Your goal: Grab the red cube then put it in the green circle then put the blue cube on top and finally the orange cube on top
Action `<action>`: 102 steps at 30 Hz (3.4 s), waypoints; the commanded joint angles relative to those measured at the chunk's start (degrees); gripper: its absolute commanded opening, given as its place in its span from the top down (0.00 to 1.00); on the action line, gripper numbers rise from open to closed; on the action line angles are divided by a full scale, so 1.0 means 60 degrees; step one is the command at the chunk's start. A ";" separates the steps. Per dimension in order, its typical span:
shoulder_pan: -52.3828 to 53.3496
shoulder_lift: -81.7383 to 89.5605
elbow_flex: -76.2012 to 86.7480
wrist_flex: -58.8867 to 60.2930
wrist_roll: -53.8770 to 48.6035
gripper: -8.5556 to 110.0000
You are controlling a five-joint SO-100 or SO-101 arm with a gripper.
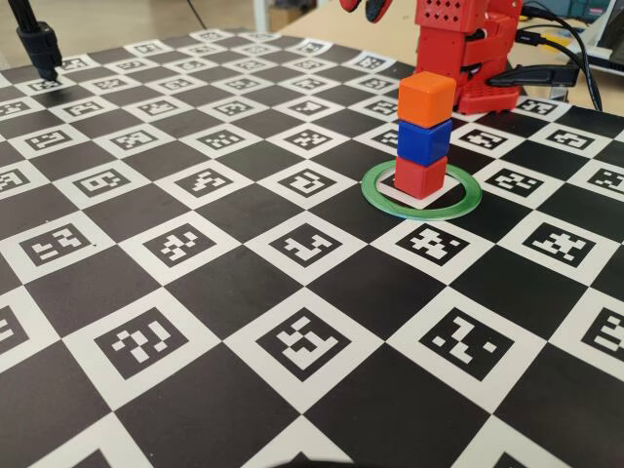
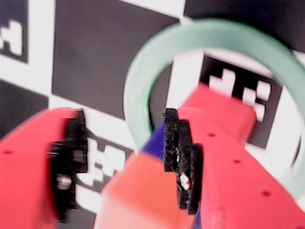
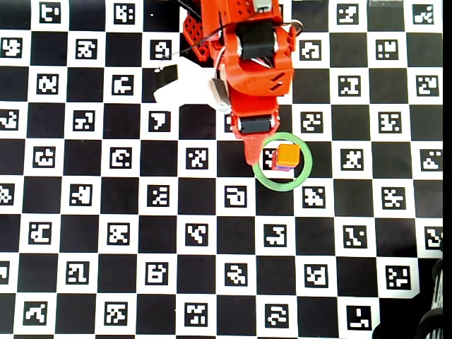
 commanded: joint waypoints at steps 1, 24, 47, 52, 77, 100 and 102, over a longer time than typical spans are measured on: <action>0.0557 0.0850 0.0293 -0.0806 -0.0732 0.95; 0.0747 0.4849 0.5801 -0.3867 -0.6885 0.98; 0.0469 0.7764 0.9360 -0.3750 -1.1074 0.98; 0.0337 0.7954 0.9360 -0.1758 -1.2700 0.98; 0.0176 0.9141 0.9360 0.0908 -1.3550 0.98; 0.0176 0.9141 0.9360 0.0908 -1.3550 0.98; 0.0176 0.9141 0.9360 0.0908 -1.3550 0.98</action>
